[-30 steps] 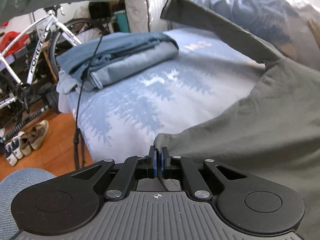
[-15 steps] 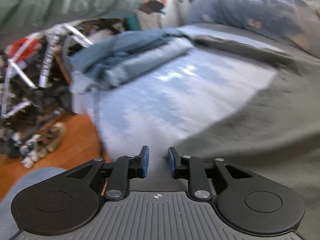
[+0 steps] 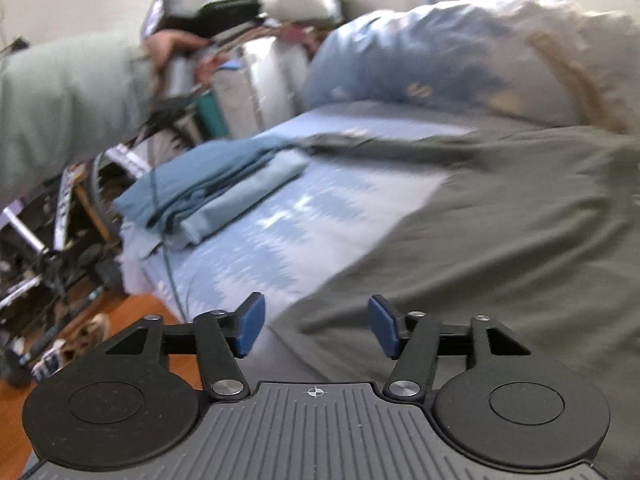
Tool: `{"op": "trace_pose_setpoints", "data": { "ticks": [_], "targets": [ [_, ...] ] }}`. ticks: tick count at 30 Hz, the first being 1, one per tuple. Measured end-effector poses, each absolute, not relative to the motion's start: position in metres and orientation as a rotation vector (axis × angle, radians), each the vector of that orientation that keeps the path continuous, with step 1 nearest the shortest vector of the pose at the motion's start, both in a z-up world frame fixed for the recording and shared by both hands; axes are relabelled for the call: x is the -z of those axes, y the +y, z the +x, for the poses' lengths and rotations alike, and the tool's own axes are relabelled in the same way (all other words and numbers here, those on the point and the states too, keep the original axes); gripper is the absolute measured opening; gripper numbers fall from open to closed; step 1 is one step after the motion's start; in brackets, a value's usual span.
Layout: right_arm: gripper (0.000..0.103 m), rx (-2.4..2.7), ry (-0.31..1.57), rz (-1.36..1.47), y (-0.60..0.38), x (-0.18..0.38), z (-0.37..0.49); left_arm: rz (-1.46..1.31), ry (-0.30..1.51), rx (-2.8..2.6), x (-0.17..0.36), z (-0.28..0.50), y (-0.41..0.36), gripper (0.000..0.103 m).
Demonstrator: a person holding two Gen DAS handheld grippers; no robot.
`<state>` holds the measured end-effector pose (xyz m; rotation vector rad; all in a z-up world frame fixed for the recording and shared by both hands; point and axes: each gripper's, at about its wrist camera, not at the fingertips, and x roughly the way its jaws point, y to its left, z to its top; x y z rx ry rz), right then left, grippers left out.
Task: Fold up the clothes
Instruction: 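Open both grippers and release the folded shirt, then grasp the grey sleeve cuff with the right gripper and stretch it flat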
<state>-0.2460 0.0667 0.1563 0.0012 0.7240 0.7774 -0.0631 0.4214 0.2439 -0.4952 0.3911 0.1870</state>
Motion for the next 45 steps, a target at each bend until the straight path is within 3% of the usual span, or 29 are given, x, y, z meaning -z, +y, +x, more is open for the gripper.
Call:
{"op": "trace_pose_setpoints", "data": {
  "ticks": [7, 12, 18, 29, 30, 31, 32, 34, 45],
  "targets": [
    [0.078, -0.615, 0.675, 0.036, -0.021, -0.177, -0.282, -0.472, 0.354, 0.038, -0.264, -0.122, 0.314, 0.103],
    [0.078, -0.426, 0.681, 0.003, -0.093, -0.157, -0.297, -0.459, 0.404, 0.201, -0.249, -0.149, 0.238, 0.103],
    [0.078, -0.184, 0.708, 0.018, -0.170, -0.131, -0.302, -0.358, 0.495, 0.385, -0.207, -0.172, 0.142, 0.103],
    [0.075, -0.103, 0.786, -0.166, -0.189, -0.076, -0.274, -0.396, 0.766, 0.570, -0.106, -0.185, 0.025, 0.103],
    [0.073, -0.114, 0.810, -0.191, -0.189, -0.067, -0.266, -0.392, 0.785, 0.574, -0.101, -0.186, 0.021, 0.103],
    [0.060, -0.126, 0.833, -0.217, -0.188, -0.058, -0.258, -0.395, 0.801, 0.565, -0.097, -0.186, 0.020, 0.103],
    [0.035, -0.138, 0.858, -0.238, -0.189, -0.050, -0.250, -0.400, 0.817, 0.551, -0.092, -0.186, 0.019, 0.103],
    [0.008, -0.156, 0.913, -0.223, -0.196, -0.043, -0.236, -0.419, 0.848, 0.510, -0.084, -0.181, 0.021, 0.103],
    [0.008, 0.221, 0.794, -0.125, -0.325, -0.115, -0.182, -0.395, 0.846, 0.493, -0.075, -0.160, -0.004, 0.103]
  ]
}}
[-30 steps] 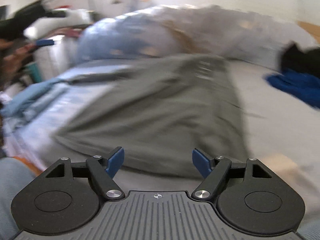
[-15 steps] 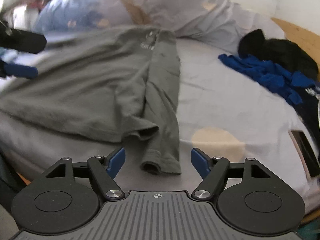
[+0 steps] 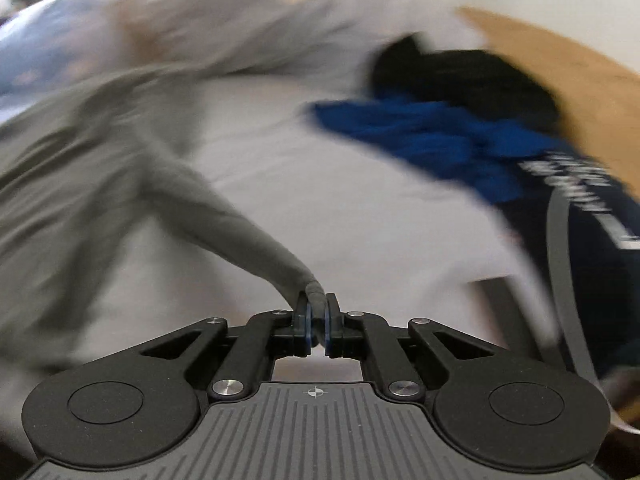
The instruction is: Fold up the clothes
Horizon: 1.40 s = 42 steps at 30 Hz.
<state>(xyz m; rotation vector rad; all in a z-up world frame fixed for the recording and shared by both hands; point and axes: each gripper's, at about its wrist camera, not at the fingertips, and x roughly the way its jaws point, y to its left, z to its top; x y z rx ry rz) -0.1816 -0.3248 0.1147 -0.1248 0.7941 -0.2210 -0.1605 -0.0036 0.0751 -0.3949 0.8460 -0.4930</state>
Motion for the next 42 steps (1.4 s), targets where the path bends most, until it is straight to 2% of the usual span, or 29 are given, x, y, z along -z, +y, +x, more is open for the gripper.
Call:
{"op": "trace_pose_setpoints", "data": {
  "ticks": [3, 4, 5, 6, 7, 14, 16, 18, 19, 20, 27, 33, 35, 42],
  "targets": [
    [0.018, 0.295, 0.740, -0.018, -0.336, -0.128, -0.189, -0.369, 0.834, 0.541, -0.077, -0.168, -0.020, 0.103],
    [0.026, 0.277, 0.716, 0.044, -0.333, -0.131, -0.196, -0.368, 0.833, 0.551, -0.078, -0.174, -0.023, 0.103],
    [0.042, 0.252, 0.697, 0.108, -0.330, -0.132, -0.203, -0.365, 0.832, 0.555, -0.079, -0.178, -0.027, 0.103],
    [0.050, 0.190, 0.711, 0.183, -0.319, -0.126, -0.209, -0.361, 0.829, 0.556, -0.080, -0.183, -0.029, 0.103],
    [0.053, 0.127, 0.723, 0.259, -0.309, -0.119, -0.215, -0.354, 0.827, 0.550, -0.081, -0.189, -0.030, 0.103],
    [0.051, -0.058, 0.892, 0.679, -0.247, -0.052, -0.226, -0.375, 0.770, 0.495, -0.101, -0.225, -0.009, 0.103],
    [0.048, -0.062, 0.912, 0.791, -0.247, -0.038, -0.221, -0.393, 0.750, 0.491, -0.105, -0.231, -0.004, 0.103],
    [0.037, -0.059, 0.912, 0.895, -0.245, -0.023, -0.217, -0.406, 0.742, 0.489, -0.107, -0.234, -0.002, 0.103],
    [0.018, -0.056, 0.915, 0.934, -0.244, -0.015, -0.215, -0.412, 0.737, 0.486, -0.108, -0.233, -0.002, 0.103],
    [0.005, -0.044, 0.920, 0.938, -0.244, -0.012, -0.214, -0.417, 0.734, 0.481, -0.109, -0.233, -0.001, 0.103],
    [0.002, -0.014, 0.747, 0.693, -0.232, -0.062, -0.251, -0.472, 0.728, 0.472, -0.113, -0.233, 0.006, 0.103],
    [0.002, -0.126, 0.933, 0.552, -0.198, -0.053, -0.256, -0.474, 0.755, 0.485, -0.111, -0.231, 0.000, 0.103],
    [0.006, -0.132, 0.980, 0.494, -0.188, -0.049, -0.258, -0.467, 0.765, 0.485, -0.110, -0.230, -0.002, 0.103],
    [0.008, -0.021, 0.926, 0.448, -0.212, -0.066, -0.251, -0.440, 0.783, 0.452, -0.103, -0.231, 0.000, 0.103]
  ]
}}
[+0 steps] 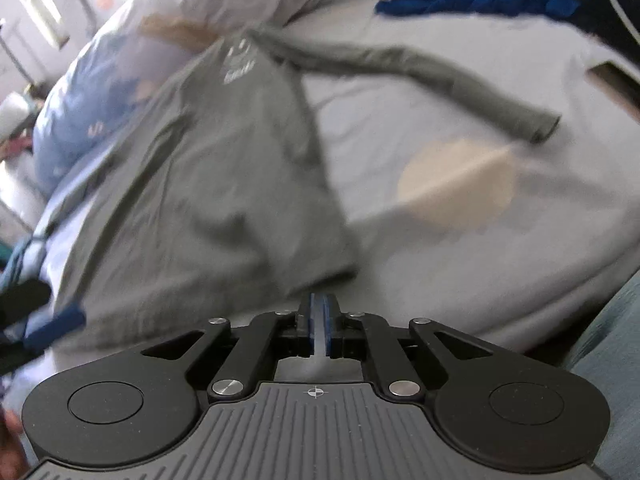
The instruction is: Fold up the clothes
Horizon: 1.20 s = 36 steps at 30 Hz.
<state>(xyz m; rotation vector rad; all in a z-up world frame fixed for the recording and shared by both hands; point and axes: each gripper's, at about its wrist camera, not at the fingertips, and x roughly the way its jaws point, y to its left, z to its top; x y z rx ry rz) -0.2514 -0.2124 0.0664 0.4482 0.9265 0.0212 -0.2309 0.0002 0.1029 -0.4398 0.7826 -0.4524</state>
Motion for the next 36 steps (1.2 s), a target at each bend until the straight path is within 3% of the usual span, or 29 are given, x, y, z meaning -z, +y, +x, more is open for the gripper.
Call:
{"op": "trace_pose_setpoints", "data": {
  "ticks": [3, 8, 10, 14, 19, 27, 36],
  "targets": [
    [0.017, 0.027, 0.837, 0.484, -0.242, -0.086, -0.237, -0.434, 0.785, 0.430, -0.101, -0.231, 0.002, 0.103],
    [0.051, 0.039, 0.633, 0.487, -0.283, -0.124, -0.188, -0.469, 0.769, 0.381, -0.102, -0.229, 0.010, 0.103],
    [0.058, 0.012, 0.553, 0.503, -0.301, -0.139, -0.165, -0.472, 0.761, 0.364, -0.107, -0.222, 0.011, 0.103],
    [0.081, -0.100, 0.447, 0.492, -0.334, -0.151, -0.118, -0.478, 0.740, 0.344, -0.127, -0.191, 0.006, 0.103],
    [0.081, -0.104, 0.415, 0.513, -0.370, -0.121, -0.067, -0.438, 0.705, 0.354, -0.156, -0.124, -0.014, 0.103],
    [0.081, 0.002, 0.400, 0.703, -0.421, -0.066, -0.035, -0.200, 0.661, 0.324, -0.183, 0.051, -0.106, 0.103],
    [0.081, 0.018, 0.412, 0.816, -0.436, -0.056, -0.033, 0.083, 0.875, 0.064, -0.125, 0.236, -0.198, 0.103]
  ]
}}
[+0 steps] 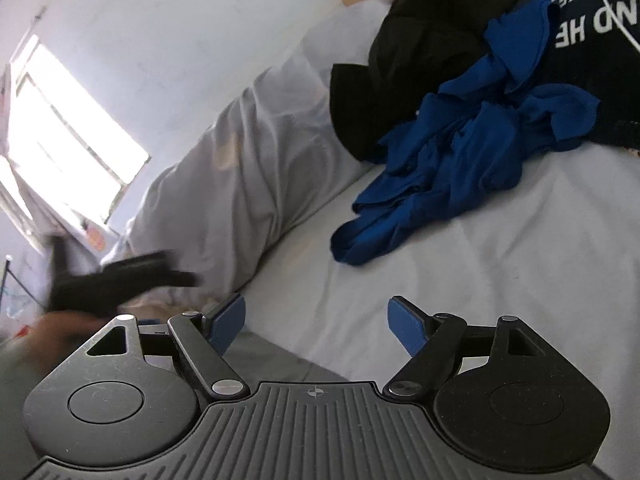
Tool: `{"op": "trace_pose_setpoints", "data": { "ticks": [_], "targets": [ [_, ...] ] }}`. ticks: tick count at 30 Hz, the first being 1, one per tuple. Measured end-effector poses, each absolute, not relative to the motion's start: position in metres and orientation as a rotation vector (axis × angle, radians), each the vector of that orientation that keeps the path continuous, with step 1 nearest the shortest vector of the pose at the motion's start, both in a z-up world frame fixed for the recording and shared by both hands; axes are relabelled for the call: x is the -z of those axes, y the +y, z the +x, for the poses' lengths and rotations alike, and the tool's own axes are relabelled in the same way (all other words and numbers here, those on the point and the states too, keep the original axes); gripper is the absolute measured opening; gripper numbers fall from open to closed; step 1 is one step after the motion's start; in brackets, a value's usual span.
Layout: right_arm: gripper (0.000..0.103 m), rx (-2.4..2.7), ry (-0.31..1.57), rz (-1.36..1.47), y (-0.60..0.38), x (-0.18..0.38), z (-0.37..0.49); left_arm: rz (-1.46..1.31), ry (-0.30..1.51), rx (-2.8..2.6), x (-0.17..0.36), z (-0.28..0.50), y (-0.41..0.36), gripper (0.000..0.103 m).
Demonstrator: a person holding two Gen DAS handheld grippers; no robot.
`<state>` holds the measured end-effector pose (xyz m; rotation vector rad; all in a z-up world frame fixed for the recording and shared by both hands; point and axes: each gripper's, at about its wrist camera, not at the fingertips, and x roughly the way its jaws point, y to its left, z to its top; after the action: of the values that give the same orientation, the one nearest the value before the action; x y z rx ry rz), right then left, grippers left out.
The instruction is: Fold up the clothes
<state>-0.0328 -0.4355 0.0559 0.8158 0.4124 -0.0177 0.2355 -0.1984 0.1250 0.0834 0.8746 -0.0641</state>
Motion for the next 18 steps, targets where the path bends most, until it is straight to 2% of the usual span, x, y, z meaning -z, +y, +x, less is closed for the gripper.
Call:
{"op": "trace_pose_setpoints", "data": {
  "ticks": [1, 4, 8, 16, 18],
  "targets": [
    [0.081, 0.013, 0.411, 0.826, -0.437, -0.057, -0.034, 0.127, 0.902, 0.035, -0.116, 0.251, -0.206, 0.103],
    [0.082, 0.004, 0.404, 0.893, -0.443, -0.056, -0.038, 0.290, 0.972, -0.050, -0.091, 0.282, -0.223, 0.093],
    [0.082, -0.005, 0.418, 0.956, -0.448, -0.051, -0.037, 0.464, 1.019, -0.164, -0.067, 0.303, -0.227, 0.084],
    [0.082, -0.035, 0.415, 0.984, -0.448, -0.052, -0.040, 0.523, 1.063, -0.286, -0.037, 0.318, -0.234, 0.080],
    [0.082, -0.035, 0.419, 0.988, -0.449, -0.051, -0.040, 0.525, 1.058, -0.330, -0.032, 0.320, -0.234, 0.068]
  ]
}}
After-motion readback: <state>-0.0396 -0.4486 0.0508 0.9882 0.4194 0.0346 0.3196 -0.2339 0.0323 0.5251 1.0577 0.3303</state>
